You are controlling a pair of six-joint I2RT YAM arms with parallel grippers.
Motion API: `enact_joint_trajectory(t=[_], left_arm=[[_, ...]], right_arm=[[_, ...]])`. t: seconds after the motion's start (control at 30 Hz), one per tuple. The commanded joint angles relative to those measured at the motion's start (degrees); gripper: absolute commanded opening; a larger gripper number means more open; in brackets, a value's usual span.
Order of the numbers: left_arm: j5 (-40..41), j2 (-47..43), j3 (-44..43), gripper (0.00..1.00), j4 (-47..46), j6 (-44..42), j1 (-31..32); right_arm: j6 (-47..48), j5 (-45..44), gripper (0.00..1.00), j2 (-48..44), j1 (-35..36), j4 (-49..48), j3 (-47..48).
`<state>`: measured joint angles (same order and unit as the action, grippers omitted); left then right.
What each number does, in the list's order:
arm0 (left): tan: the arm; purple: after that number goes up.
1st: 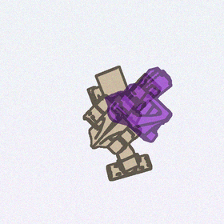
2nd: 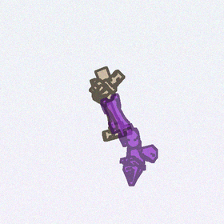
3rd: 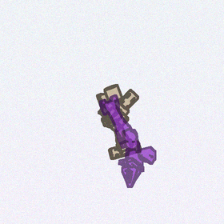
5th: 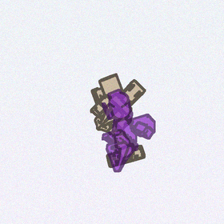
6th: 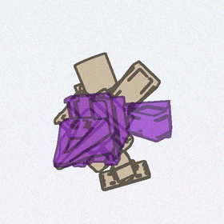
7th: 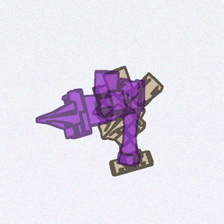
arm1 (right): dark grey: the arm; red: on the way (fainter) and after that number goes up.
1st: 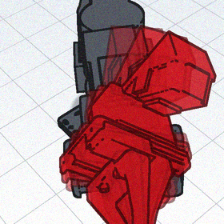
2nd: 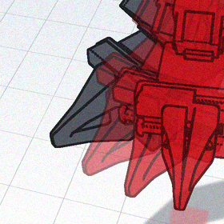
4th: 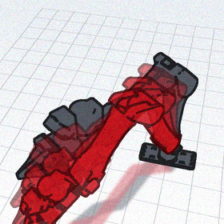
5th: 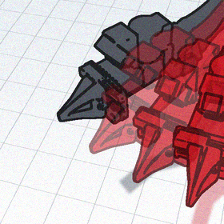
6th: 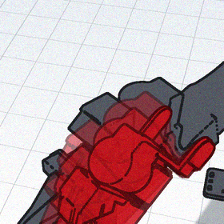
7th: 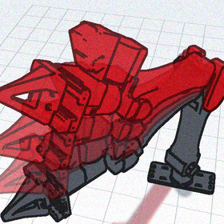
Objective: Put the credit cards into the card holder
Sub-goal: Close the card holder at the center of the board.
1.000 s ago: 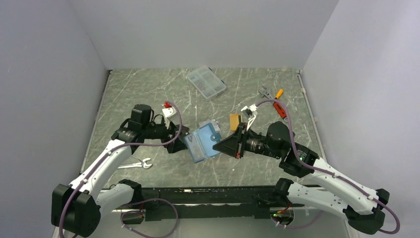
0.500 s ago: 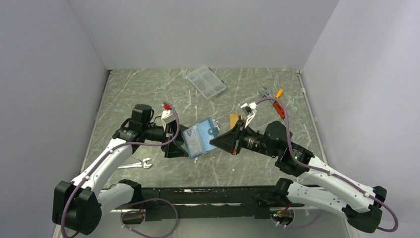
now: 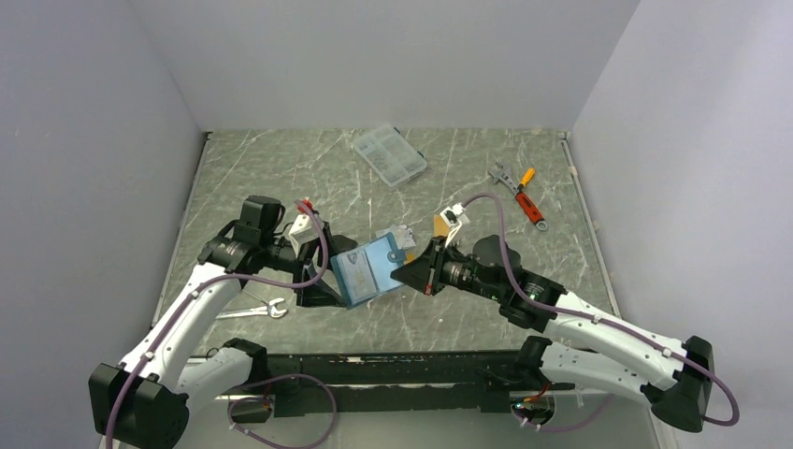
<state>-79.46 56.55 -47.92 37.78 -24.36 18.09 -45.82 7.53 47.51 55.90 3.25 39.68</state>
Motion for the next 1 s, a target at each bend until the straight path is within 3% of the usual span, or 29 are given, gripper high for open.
enact_joint_trajectory(t=[0.0, 0.33, 0.6, 0.83, 0.97], left_arm=[[-2.6, 0.7, -1.6, 0.86, 0.3, -2.7, 0.1], [2.1, 7.4, -0.9, 0.83, -3.6, -3.7, 6.0], [21.8, 15.6, 3.4, 0.7, -12.5, -4.2, 18.2], [32.5, 25.3, -2.6, 0.62, -8.7, -9.0, 24.4], [39.5, 28.9, -3.7, 0.55, -8.9, -9.6, 28.2]], right_arm=[[-2.9, 2.0, 0.0, 1.4, 0.4, -9.9, -2.4], [-6.3, 9.7, 0.0, 7.4, 0.4, -18.0, -8.1], [-8.5, 16.4, 0.0, 14.3, -2.3, -18.7, -15.1], [-9.8, 14.5, 0.0, 18.7, -2.9, -17.8, -20.8], [-11.3, 11.7, 0.13, 18.2, -2.9, -16.1, -23.9]])
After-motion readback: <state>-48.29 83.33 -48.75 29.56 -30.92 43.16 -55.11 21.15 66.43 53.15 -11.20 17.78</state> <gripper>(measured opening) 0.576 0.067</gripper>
